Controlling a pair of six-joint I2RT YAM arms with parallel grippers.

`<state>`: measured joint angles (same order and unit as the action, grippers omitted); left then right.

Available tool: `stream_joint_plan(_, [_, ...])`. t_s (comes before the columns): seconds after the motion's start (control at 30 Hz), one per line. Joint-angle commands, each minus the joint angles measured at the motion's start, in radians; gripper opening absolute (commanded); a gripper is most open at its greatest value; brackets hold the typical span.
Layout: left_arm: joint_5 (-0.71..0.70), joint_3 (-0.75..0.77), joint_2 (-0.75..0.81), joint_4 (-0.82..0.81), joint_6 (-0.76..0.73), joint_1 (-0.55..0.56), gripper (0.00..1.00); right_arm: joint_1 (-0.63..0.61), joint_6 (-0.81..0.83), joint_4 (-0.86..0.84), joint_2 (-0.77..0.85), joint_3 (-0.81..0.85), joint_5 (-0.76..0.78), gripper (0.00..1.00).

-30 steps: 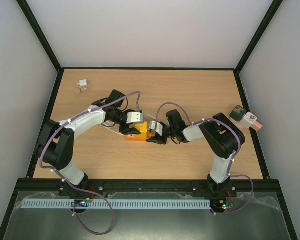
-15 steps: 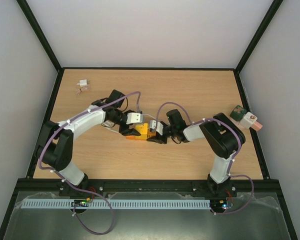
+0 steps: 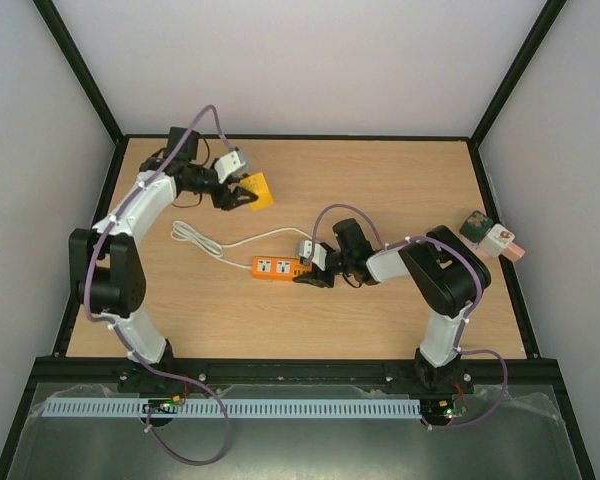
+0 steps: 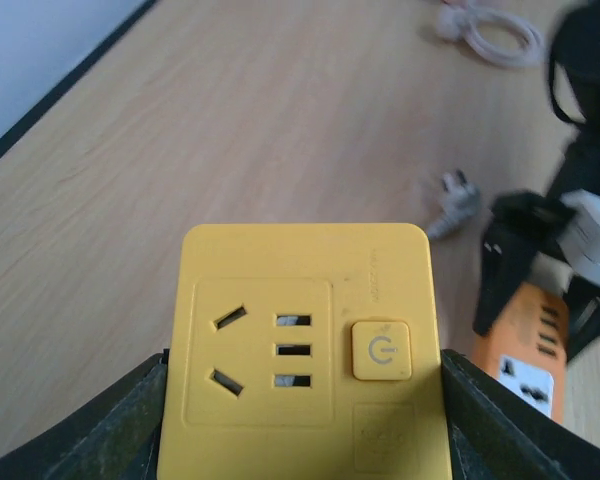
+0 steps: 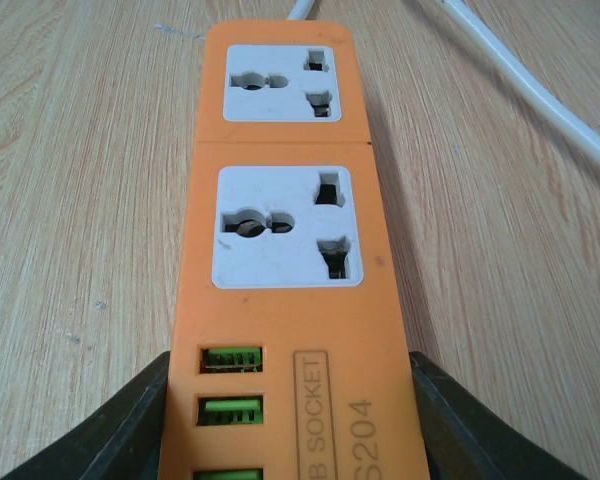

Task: Pull the plug off the socket

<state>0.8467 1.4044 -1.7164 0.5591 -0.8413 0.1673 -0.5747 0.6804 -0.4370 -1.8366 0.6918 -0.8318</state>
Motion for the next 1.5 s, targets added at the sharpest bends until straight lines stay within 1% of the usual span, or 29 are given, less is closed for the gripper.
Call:
stream_joint_plan(0.0, [0.081, 0.087, -0.083, -0.150, 0.296, -0.066, 0.38, 0.004, 0.009, 0.052, -0.034, 0.005, 0.070, 0.08])
stream_joint_plan(0.07, [0.063, 0.127, -0.130, -0.215, 0.417, -0.101, 0.38, 0.004, 0.008, 0.050, -0.035, 0.005, 0.071, 0.08])
stream_joint_plan(0.17, [0.041, 0.183, -0.209, -0.288, 0.560, -0.145, 0.38, 0.004, 0.007, 0.054, -0.037, 0.008, 0.070, 0.08])
stream_joint_plan(0.3, [0.026, 0.217, -0.282, -0.425, 0.740, -0.207, 0.38, 0.004, 0.006, 0.055, -0.039, 0.009, 0.071, 0.08])
stream_joint_plan(0.43, [0.053, 0.228, -0.350, -0.549, 0.906, -0.264, 0.39, 0.004, 0.002, 0.055, -0.041, 0.012, 0.074, 0.09])
stream_joint_plan(0.67, [0.049, 0.323, -0.495, -0.596, 1.065, -0.332, 0.41, 0.004, -0.002, 0.057, -0.048, 0.018, 0.074, 0.09])
stream_joint_plan(0.83, [0.044, 0.365, -0.570, -0.625, 1.147, -0.362, 0.42, 0.003, -0.005, 0.059, -0.051, 0.022, 0.077, 0.09])
stream_joint_plan(1.0, [0.012, 0.373, -0.597, -0.637, 1.175, -0.363, 0.46, 0.003, -0.006, 0.066, -0.057, 0.029, 0.080, 0.09])
stream_joint_plan(1.23, [0.008, 0.415, -0.658, -0.623, 1.240, -0.358, 0.47, 0.001, -0.011, 0.070, -0.063, 0.035, 0.086, 0.09])
stream_joint_plan(1.47, [-0.046, 0.428, -0.675, -0.601, 1.245, -0.344, 0.51, 0.001, -0.012, 0.072, -0.064, 0.037, 0.088, 0.09])
